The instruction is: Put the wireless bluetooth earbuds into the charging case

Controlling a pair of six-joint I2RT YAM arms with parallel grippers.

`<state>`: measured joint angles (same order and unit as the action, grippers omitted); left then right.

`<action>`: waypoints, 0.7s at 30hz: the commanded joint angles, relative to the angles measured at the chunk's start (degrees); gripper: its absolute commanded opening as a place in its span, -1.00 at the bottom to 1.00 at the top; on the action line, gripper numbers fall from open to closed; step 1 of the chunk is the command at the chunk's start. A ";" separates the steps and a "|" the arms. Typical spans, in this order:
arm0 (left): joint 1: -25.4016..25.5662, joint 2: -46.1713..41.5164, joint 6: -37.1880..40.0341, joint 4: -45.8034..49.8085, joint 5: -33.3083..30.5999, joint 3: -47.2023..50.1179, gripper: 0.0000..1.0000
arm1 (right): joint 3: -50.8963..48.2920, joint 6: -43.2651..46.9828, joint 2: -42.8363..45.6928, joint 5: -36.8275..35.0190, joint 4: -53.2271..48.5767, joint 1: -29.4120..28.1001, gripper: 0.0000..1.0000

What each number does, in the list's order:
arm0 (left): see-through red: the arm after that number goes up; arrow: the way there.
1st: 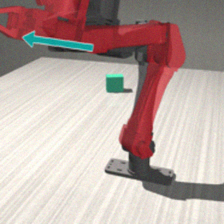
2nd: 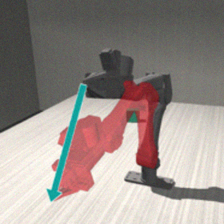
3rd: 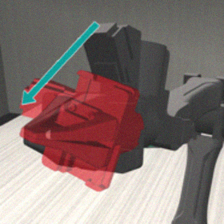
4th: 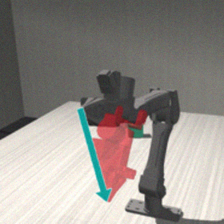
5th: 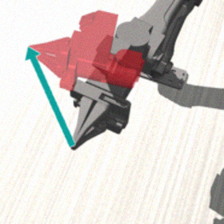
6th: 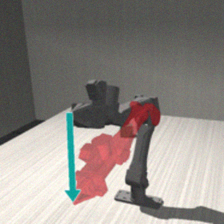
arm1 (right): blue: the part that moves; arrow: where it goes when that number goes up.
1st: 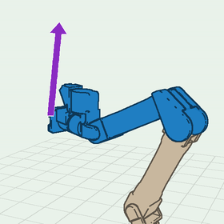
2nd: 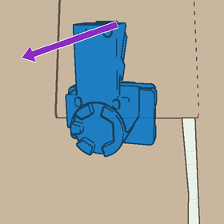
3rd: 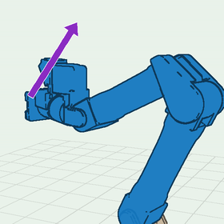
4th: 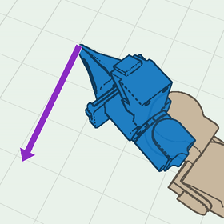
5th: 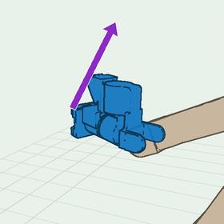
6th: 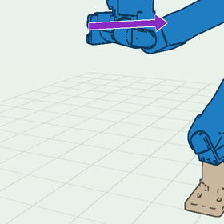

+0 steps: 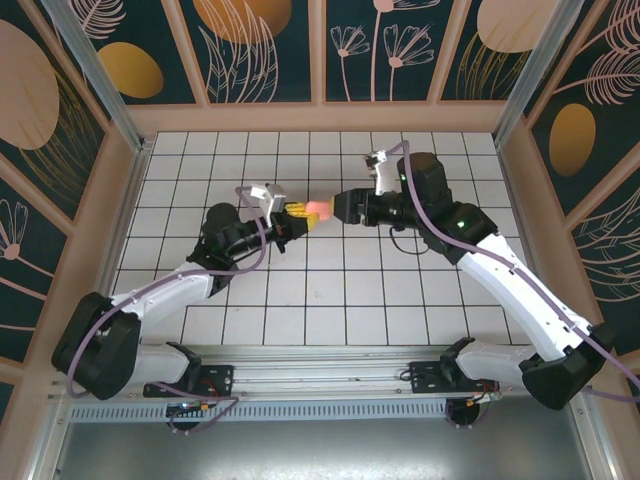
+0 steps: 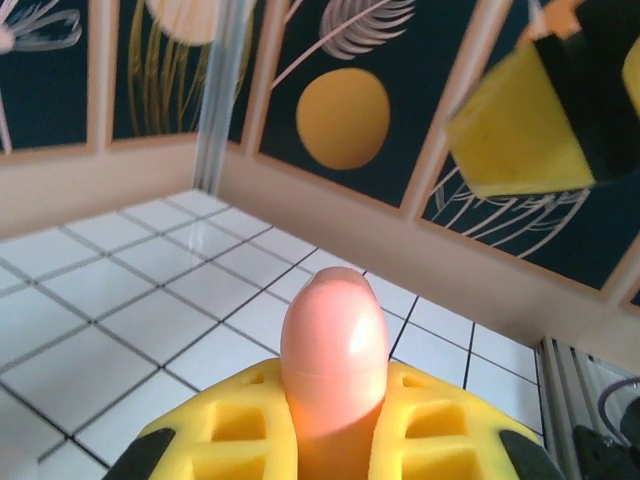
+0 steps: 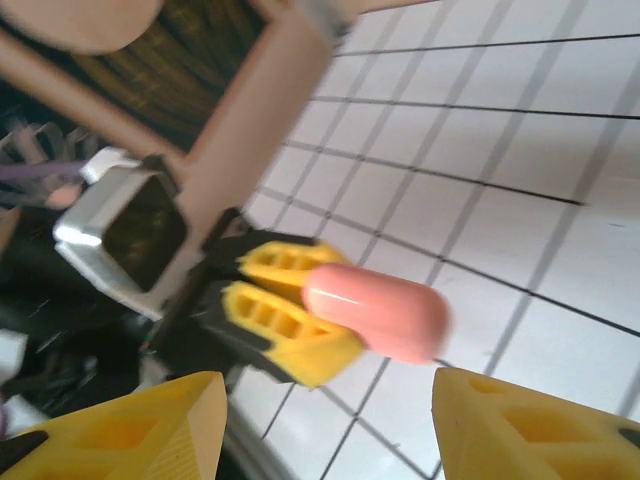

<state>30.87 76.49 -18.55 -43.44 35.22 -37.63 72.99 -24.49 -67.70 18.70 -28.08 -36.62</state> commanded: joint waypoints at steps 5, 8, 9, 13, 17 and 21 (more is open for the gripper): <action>-0.14 11.44 -13.28 10.39 -6.37 -6.15 -1.00 | -10.58 -6.52 1.84 -16.32 -1.58 4.80 0.15; -0.07 17.48 -17.92 10.69 -8.44 -6.47 -1.00 | -14.52 -6.91 1.90 -15.93 -0.18 5.75 0.15; 0.00 19.05 -19.03 9.69 -8.69 -6.17 -1.00 | -15.39 -6.97 1.94 -15.81 0.18 6.95 0.16; 1.96 24.15 -19.46 11.75 -12.20 -7.32 -1.00 | -18.64 -6.81 2.21 -15.71 1.10 8.81 0.17; 3.24 27.72 -18.87 16.01 -15.82 -9.24 -0.92 | -20.62 -6.62 2.09 -15.15 1.44 10.93 0.18; 3.23 31.10 -19.61 16.36 -16.37 -9.22 -0.88 | -22.17 -6.01 2.38 -15.19 2.28 12.61 0.18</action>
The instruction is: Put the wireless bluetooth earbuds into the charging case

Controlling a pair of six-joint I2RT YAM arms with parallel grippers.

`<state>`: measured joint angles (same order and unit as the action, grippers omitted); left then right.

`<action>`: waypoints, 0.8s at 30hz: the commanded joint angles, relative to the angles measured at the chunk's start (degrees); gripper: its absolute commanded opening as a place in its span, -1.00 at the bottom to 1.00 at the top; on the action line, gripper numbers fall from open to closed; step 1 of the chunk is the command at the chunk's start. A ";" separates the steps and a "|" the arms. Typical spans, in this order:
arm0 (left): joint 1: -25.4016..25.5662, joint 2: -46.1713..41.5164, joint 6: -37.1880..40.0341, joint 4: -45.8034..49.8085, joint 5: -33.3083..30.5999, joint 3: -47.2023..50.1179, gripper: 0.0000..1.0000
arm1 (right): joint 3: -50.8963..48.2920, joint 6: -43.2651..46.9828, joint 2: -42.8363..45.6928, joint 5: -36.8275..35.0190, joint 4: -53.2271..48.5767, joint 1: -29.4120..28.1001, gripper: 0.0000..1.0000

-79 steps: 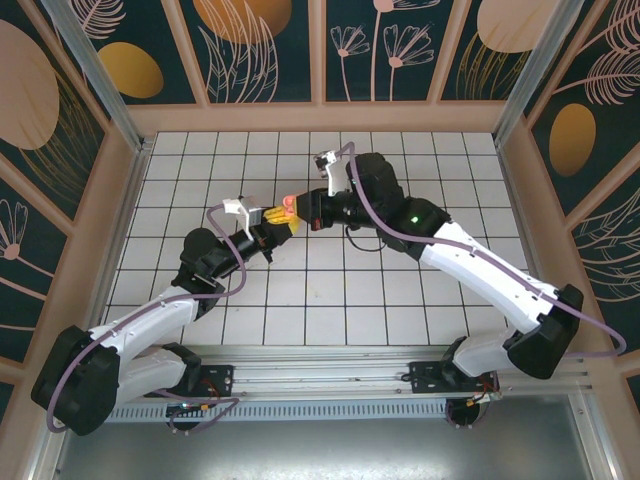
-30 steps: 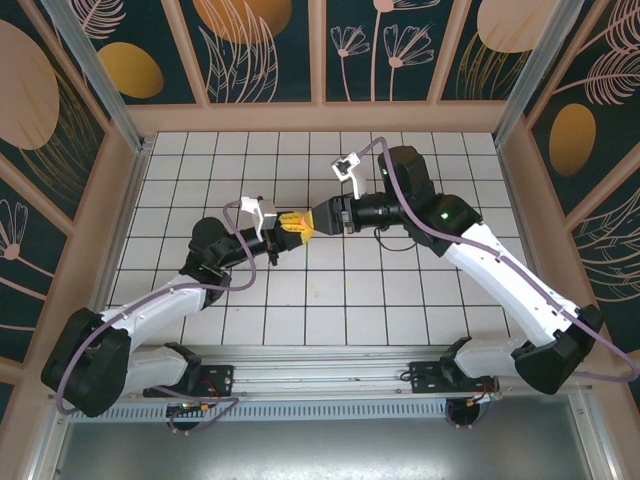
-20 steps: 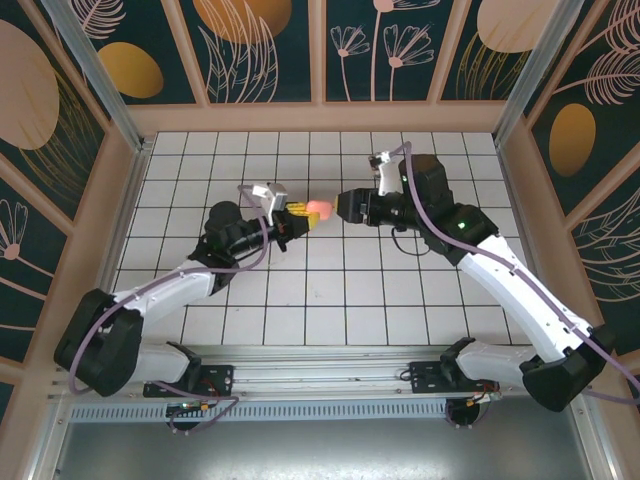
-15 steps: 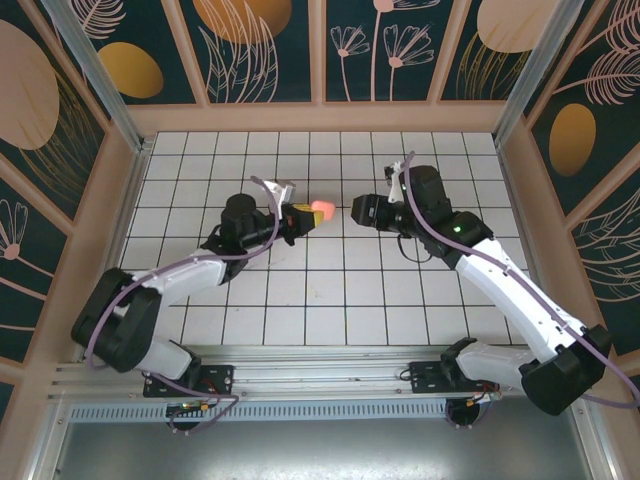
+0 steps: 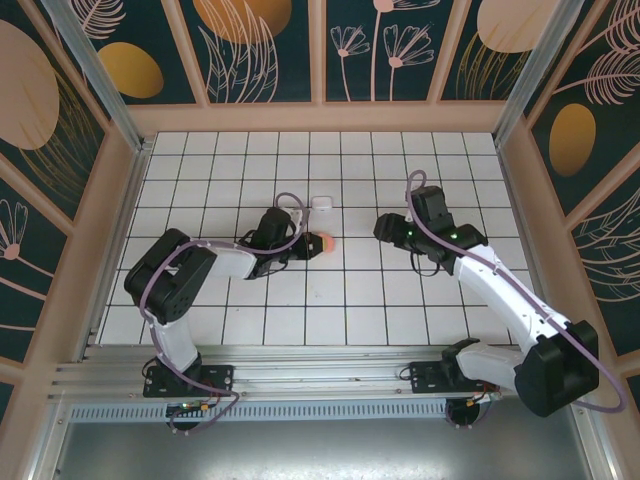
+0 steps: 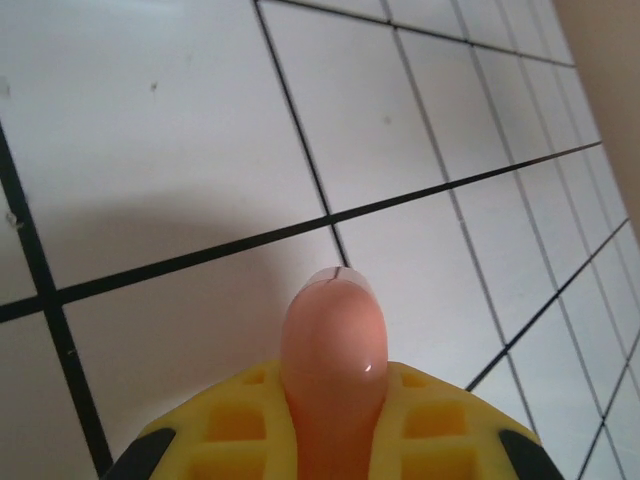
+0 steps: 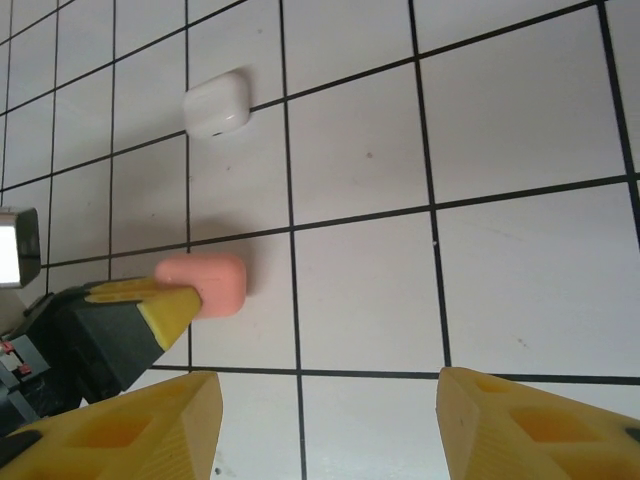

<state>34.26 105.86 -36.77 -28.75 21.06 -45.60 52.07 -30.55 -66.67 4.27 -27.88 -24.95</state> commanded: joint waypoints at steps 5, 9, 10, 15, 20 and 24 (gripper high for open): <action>-0.10 0.59 -0.35 4.34 -5.67 -0.85 -0.55 | -3.44 1.14 2.45 -8.77 2.48 3.05 0.27; -0.08 -3.15 3.02 8.50 -9.81 -1.13 -0.23 | -4.48 2.30 2.65 -17.96 4.23 5.87 0.43; -0.10 -4.33 4.19 9.97 -11.08 -1.49 -0.13 | -4.92 2.61 2.83 -19.98 5.27 6.56 0.49; -0.15 -10.44 11.54 17.33 -16.68 -5.10 0.31 | -7.67 6.26 3.79 -25.94 11.98 11.02 0.85; -1.04 -15.34 20.05 26.27 -23.27 -10.93 0.62 | -11.48 9.71 3.72 -29.41 19.97 17.52 0.98; -4.21 -20.44 25.79 27.55 -28.80 -12.27 0.80 | -20.57 18.82 5.42 -31.14 36.94 20.38 0.98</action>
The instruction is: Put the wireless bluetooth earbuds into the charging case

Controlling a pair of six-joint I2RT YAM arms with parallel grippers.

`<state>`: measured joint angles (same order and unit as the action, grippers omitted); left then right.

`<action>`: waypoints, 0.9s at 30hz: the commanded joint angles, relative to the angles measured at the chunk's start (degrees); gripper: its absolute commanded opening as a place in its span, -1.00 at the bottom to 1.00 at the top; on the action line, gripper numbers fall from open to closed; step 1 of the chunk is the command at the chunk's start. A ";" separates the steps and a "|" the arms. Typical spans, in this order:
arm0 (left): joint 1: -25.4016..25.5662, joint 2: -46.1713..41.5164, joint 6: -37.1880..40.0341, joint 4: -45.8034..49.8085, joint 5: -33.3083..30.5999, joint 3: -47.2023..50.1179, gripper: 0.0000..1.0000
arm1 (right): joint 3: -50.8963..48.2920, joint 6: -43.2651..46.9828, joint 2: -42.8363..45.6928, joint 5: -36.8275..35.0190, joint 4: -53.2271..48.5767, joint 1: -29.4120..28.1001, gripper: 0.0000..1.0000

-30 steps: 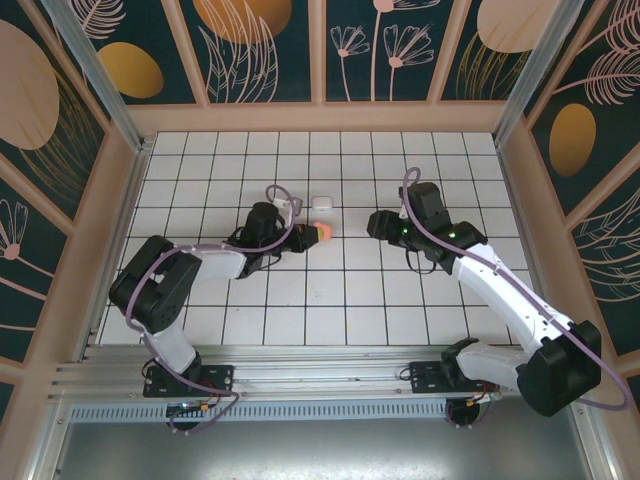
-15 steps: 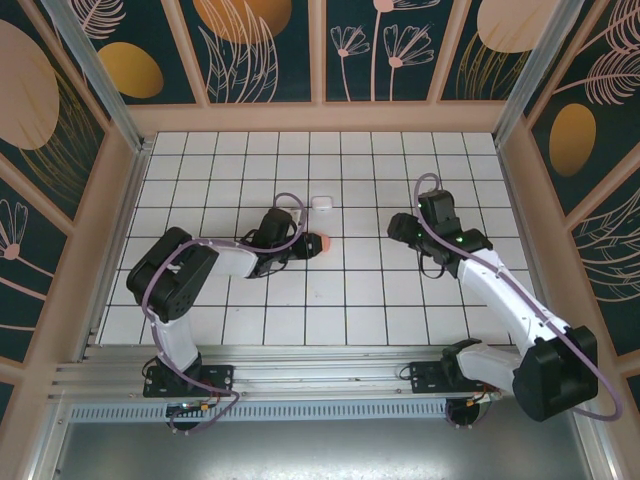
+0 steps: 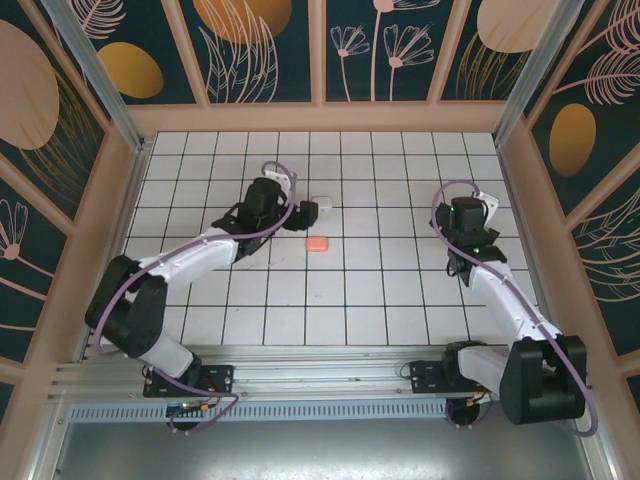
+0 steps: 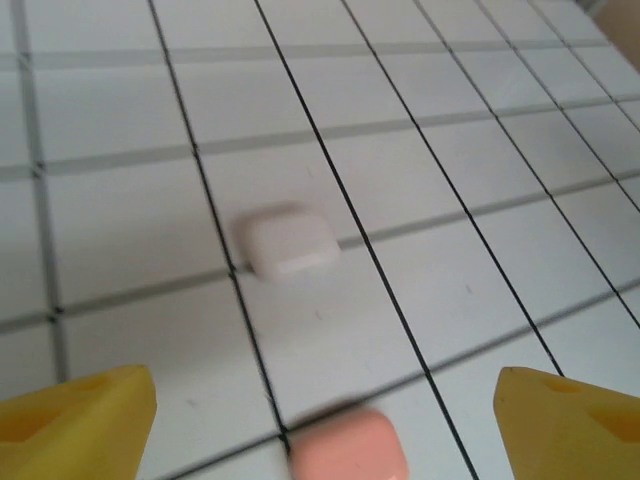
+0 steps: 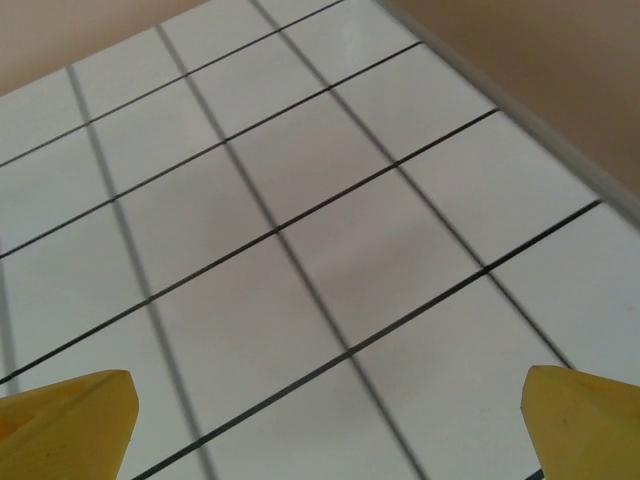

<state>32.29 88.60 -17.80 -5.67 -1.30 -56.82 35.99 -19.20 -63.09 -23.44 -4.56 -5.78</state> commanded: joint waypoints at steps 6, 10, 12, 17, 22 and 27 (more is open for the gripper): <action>-8.45 -10.03 16.76 -11.21 -18.24 8.77 0.97 | -14.62 14.53 -0.22 6.79 33.52 4.34 0.98; -13.18 -11.03 17.29 -23.69 -21.47 16.18 0.97 | -16.94 15.68 -4.75 10.04 42.63 4.73 0.98; -15.66 -9.82 17.19 -28.71 -20.99 19.26 0.97 | -19.56 16.26 -6.23 10.82 50.48 4.82 0.98; -20.67 -6.75 15.30 -39.12 -18.53 26.92 0.97 | -23.98 17.11 -10.51 12.86 64.46 5.07 0.98; -23.77 -7.85 13.75 -42.05 -15.77 28.52 0.97 | -26.31 16.36 -16.95 13.99 76.05 5.95 0.98; -26.20 -8.15 12.27 -41.87 -11.93 28.65 0.97 | -24.27 16.98 -25.21 16.20 79.43 6.10 0.98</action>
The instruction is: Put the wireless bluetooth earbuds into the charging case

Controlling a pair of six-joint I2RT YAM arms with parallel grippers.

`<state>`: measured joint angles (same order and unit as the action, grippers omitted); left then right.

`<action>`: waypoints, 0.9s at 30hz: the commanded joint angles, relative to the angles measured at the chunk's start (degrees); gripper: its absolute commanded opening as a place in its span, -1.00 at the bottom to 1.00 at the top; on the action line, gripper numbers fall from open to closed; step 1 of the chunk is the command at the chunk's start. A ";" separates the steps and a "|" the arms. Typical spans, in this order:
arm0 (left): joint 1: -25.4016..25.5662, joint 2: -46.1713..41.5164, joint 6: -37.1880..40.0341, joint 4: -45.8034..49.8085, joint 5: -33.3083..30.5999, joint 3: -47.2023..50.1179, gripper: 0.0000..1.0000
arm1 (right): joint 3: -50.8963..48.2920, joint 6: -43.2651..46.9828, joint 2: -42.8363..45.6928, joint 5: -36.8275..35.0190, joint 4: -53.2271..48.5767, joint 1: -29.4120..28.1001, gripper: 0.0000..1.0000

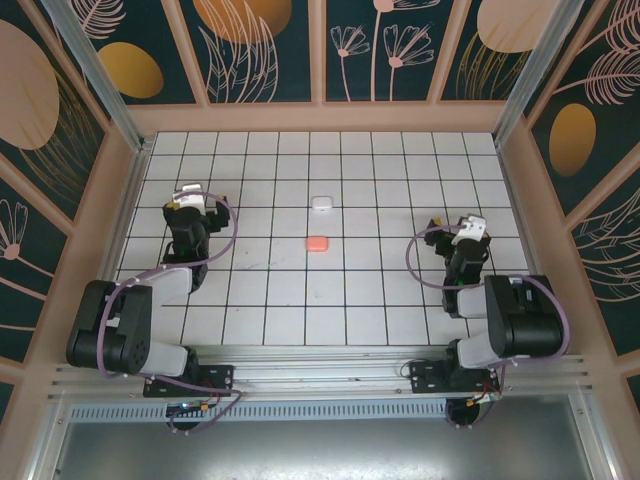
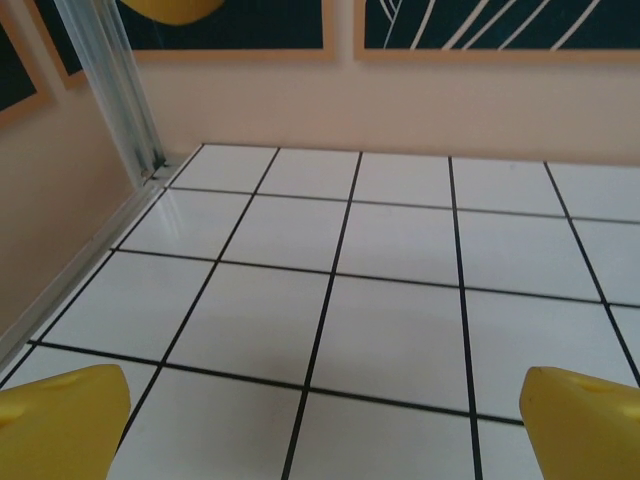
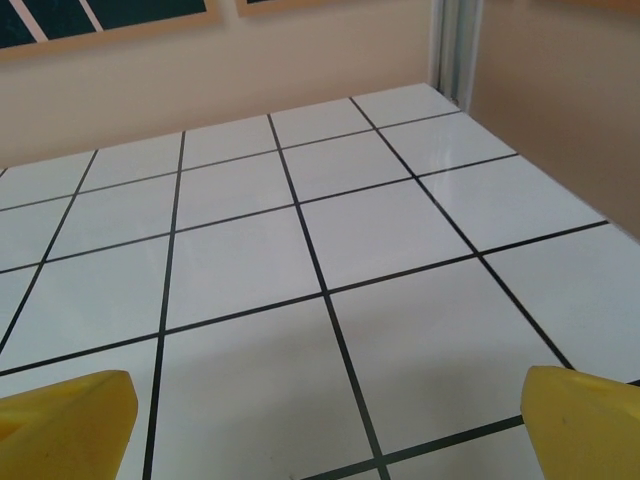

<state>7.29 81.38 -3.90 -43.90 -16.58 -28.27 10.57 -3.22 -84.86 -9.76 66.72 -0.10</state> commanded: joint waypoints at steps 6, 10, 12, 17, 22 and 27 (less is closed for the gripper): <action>-1.42 -1.66 0.06 3.36 5.02 -1.38 0.97 | 1.82 0.68 -3.29 2.72 6.31 0.71 0.98; -1.40 -0.37 1.44 3.14 4.48 1.52 0.97 | 1.76 0.85 -3.26 2.55 6.72 0.62 0.98; -1.40 0.75 1.32 -4.77 4.84 5.97 0.97 | 1.83 0.85 -3.35 2.64 6.56 0.56 0.98; -1.66 2.33 3.73 -16.14 2.42 8.87 0.97 | 1.81 0.82 -3.34 2.64 6.67 0.58 0.98; -3.52 3.70 0.51 -22.90 0.46 12.19 0.97 | 1.83 0.85 -3.36 2.64 6.65 0.62 0.98; -4.22 5.08 1.29 -30.71 4.84 16.15 0.97 | 1.85 0.85 -3.38 2.57 6.65 0.56 0.98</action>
<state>3.36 86.56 -2.37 -68.90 -13.76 -11.86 11.60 -3.03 -88.05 -8.36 70.54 0.03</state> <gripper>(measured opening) 0.986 0.990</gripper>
